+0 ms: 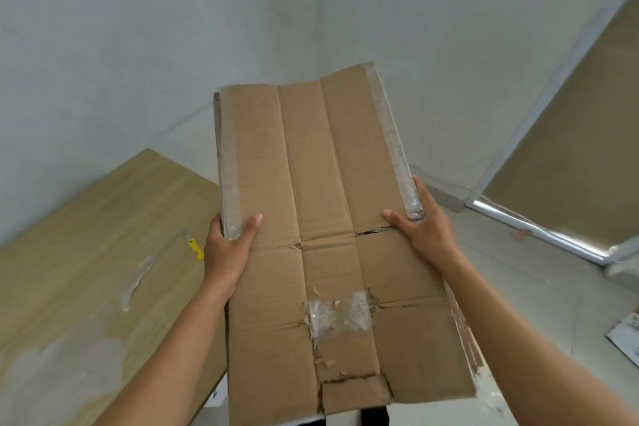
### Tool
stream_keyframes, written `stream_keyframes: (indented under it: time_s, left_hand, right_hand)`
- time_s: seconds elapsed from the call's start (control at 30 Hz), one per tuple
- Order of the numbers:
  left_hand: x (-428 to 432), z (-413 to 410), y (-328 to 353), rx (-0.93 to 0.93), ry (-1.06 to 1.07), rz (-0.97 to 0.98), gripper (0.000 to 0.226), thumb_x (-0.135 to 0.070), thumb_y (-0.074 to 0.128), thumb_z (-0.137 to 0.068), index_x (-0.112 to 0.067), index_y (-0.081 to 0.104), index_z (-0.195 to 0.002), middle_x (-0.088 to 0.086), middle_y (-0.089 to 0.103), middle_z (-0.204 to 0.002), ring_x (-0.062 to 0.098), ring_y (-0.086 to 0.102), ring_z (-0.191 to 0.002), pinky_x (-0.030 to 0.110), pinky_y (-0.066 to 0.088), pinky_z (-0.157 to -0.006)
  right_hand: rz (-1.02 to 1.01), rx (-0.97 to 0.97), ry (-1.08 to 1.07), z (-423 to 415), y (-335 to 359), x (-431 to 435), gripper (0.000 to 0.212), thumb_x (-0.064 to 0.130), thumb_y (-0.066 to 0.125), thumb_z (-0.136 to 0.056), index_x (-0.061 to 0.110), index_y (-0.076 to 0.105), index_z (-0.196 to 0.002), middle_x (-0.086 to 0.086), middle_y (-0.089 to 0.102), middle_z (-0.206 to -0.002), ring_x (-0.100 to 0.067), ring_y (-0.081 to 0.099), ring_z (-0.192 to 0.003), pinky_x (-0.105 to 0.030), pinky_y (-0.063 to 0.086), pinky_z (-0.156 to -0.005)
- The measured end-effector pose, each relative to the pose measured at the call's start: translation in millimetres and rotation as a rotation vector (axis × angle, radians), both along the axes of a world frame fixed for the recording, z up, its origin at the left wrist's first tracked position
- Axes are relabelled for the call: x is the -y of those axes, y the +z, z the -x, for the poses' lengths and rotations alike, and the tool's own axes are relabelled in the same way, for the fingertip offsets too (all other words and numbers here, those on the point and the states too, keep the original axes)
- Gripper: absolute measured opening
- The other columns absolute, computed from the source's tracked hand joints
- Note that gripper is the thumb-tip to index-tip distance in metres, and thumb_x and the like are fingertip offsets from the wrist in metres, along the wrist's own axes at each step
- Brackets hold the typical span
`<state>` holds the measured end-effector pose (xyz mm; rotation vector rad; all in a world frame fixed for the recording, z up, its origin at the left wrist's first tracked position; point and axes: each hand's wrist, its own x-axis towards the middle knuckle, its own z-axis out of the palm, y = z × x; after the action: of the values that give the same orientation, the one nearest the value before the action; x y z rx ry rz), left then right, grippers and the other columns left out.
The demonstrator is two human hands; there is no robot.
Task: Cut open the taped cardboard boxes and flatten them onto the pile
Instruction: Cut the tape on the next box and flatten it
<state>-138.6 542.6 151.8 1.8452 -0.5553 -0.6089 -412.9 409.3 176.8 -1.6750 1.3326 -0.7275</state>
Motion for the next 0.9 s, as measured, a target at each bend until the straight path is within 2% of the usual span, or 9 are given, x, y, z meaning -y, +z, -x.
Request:
stream_keyframes:
  time_s: [0.07,0.1,0.17,0.37,0.47,0.57,0.67,0.77,0.9]
  left_hand:
    - [-4.1,-7.1,-6.7,0.006,0.076,-0.004,0.052,-0.049,0.073,-0.078,-0.027,0.054,-0.12,-0.011,0.063,-0.107,0.012,0.06,-0.099,0.03,0.048,-0.087]
    - [-8.8,-10.9,-9.7,0.003,0.117,-0.009,0.052,-0.05,0.073,-0.077,-0.027,0.054,-0.12,-0.011,0.063,-0.108,0.012,0.061,-0.099,0.031,0.048,-0.088]
    - [-20.4,-19.4,-13.0,-0.006,0.197,-0.018,0.049,-0.05,0.073,-0.077,-0.028,0.054,-0.116,-0.011,0.063,-0.108,0.012,0.061,-0.1,0.031,0.047,-0.087]
    - [-77.1,-60.0,-15.3,-0.022,0.475,-0.044,0.045,-0.045,0.072,-0.081,-0.028,0.052,-0.118,-0.008,0.06,-0.108,0.016,0.058,-0.101,0.028,0.042,-0.084]
    - [-111.0,-89.4,-16.9,-0.04,0.58,-0.07,0.055,-0.046,0.071,-0.081,-0.023,0.052,-0.127,-0.004,0.06,-0.113,0.018,0.057,-0.102,0.031,0.043,-0.086]
    - [-144.5,-118.0,-16.7,-0.052,0.679,-0.094,0.058,-0.048,0.071,-0.08,-0.022,0.051,-0.129,-0.004,0.059,-0.112,0.019,0.057,-0.101,0.033,0.045,-0.087]
    - [-178.8,-143.6,-20.8,-0.057,0.741,-0.135,0.06,-0.051,0.07,-0.08,-0.024,0.05,-0.13,-0.005,0.057,-0.112,0.02,0.056,-0.101,0.036,0.046,-0.09]
    - [-212.5,-164.3,-29.0,-0.069,0.78,-0.185,0.069,-0.057,0.069,-0.077,-0.022,0.048,-0.134,-0.002,0.058,-0.12,0.024,0.057,-0.107,0.045,0.048,-0.095]
    - [-247.6,-183.7,-39.4,-0.115,0.821,-0.231,0.074,-0.06,0.07,-0.075,-0.023,0.048,-0.135,0.0,0.059,-0.123,0.026,0.058,-0.109,0.048,0.048,-0.096]
  right_hand:
    - [-0.004,-0.001,0.082,-16.8,-4.5,16.9,0.084,0.041,0.072,-0.08,0.035,0.023,-0.148,0.012,0.049,-0.122,-0.003,0.051,-0.1,-0.005,0.037,-0.074]
    - [-0.005,-0.001,0.128,-26.5,-7.5,24.5,0.085,0.044,0.071,-0.079,0.035,0.023,-0.148,0.01,0.049,-0.127,-0.006,0.051,-0.106,-0.013,0.039,-0.081]
    - [-0.015,-0.012,0.211,-50.1,-11.2,34.9,0.085,0.046,0.071,-0.079,0.037,0.022,-0.148,0.01,0.049,-0.127,-0.008,0.049,-0.108,-0.022,0.038,-0.086]
    - [-0.011,-0.02,0.479,-152.4,-18.6,35.8,0.084,0.046,0.073,-0.078,0.034,0.026,-0.147,0.012,0.049,-0.133,-0.008,0.049,-0.115,-0.022,0.038,-0.089]
    - [-0.032,-0.032,0.578,-210.2,-24.1,22.2,0.087,0.046,0.074,-0.077,0.032,0.025,-0.147,0.008,0.05,-0.135,-0.013,0.049,-0.12,-0.026,0.041,-0.093]
    - [-0.055,-0.033,0.684,-264.2,-28.7,0.3,0.088,0.045,0.074,-0.077,0.03,0.023,-0.148,0.01,0.047,-0.134,-0.01,0.046,-0.119,-0.023,0.039,-0.091]
    - [-0.09,-0.041,0.768,-310.6,-38.0,-23.0,0.089,0.048,0.074,-0.076,0.031,0.024,-0.148,0.008,0.046,-0.138,-0.013,0.046,-0.123,-0.026,0.04,-0.096]
    - [-0.135,-0.066,0.813,-345.4,-47.5,-49.5,0.09,0.05,0.073,-0.076,0.03,0.022,-0.148,0.004,0.047,-0.138,-0.017,0.049,-0.122,-0.03,0.044,-0.095]
    - [-0.17,-0.122,0.86,-378.5,-58.8,-78.9,0.091,0.048,0.072,-0.078,0.027,0.019,-0.15,-0.002,0.045,-0.139,-0.019,0.05,-0.115,-0.029,0.044,-0.088]
